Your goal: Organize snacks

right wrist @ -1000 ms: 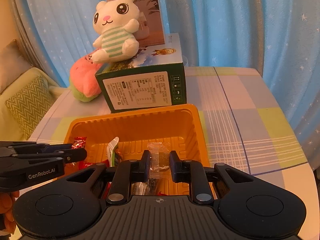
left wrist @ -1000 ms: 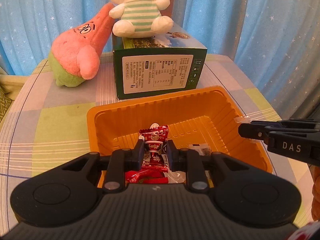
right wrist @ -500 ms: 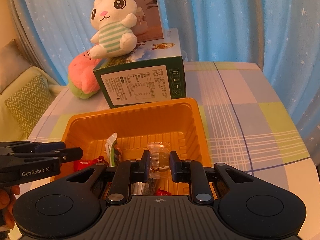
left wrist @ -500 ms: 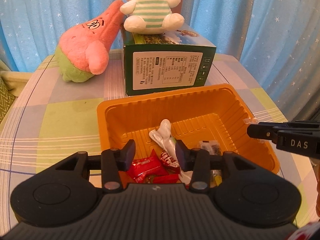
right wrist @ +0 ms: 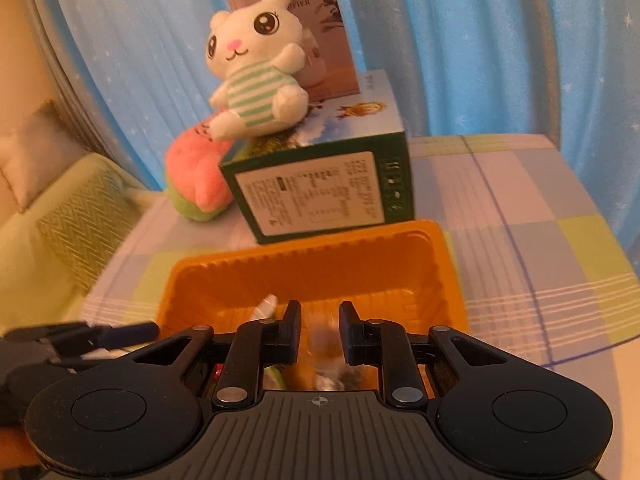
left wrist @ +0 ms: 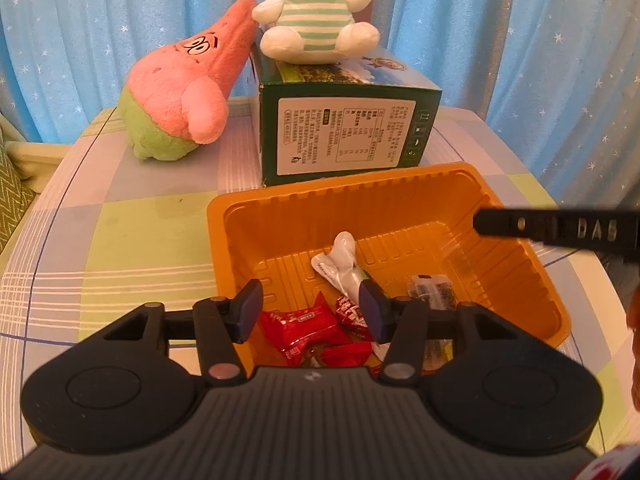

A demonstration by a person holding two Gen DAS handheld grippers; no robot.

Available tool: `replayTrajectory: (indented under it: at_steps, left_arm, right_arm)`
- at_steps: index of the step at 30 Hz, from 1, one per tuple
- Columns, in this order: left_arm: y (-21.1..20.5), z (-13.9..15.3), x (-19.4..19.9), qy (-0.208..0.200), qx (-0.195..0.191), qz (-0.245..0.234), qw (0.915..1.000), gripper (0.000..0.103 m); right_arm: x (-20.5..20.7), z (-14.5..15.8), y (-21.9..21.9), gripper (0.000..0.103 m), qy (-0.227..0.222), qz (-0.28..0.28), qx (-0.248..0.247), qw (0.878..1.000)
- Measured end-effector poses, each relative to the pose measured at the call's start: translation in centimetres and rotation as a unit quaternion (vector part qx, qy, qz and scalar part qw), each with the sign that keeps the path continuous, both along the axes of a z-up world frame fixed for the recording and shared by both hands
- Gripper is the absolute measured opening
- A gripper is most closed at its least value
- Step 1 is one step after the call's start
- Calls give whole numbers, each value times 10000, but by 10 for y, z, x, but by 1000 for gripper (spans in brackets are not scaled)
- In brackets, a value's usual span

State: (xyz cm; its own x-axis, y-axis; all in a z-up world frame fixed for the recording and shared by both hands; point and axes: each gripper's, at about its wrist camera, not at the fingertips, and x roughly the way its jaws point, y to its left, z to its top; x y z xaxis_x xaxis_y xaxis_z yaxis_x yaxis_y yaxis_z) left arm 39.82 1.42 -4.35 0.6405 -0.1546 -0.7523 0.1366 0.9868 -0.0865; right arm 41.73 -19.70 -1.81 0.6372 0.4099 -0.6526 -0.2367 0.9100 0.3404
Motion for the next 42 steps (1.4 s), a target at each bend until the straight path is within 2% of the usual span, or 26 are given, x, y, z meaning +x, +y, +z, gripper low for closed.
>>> replayTrajectory:
  at_steps: [1, 2, 4, 13, 20, 29, 34, 42]
  left_arm:
    - [1, -1, -1, 7, 1, -5, 10000, 54]
    - [1, -3, -2, 14, 1, -3, 10000, 57]
    - [3, -5, -4, 18, 3, 3, 10000, 62]
    - [4, 1, -17, -185, 35, 95, 9998, 84]
    - [3, 15, -39, -197, -91, 106, 9997, 95]
    - [0, 42, -85, -319, -143, 298, 9989, 102]
    - [-2, 60, -119, -342, -215, 375, 9985, 102]
    - [-15, 83, -182, -424, -129, 488, 9978, 102]
  right_arm:
    - [1, 0, -1, 24, -11, -71, 14, 10000]
    - [1, 0, -2, 44, -30, -145, 4, 9999]
    - [0, 1, -5, 67, -74, -245, 68, 9997]
    - [-12, 3, -10, 68, -92, -277, -120, 9995]
    - [-33, 20, -8, 68, -237, -209, -336, 9989]
    - [-80, 41, -14, 68, -193, -223, -470, 9985]
    - [-116, 54, -21, 68, -154, -295, -494, 9982]
    - [-183, 73, -31, 68, -207, -354, -469, 9981]
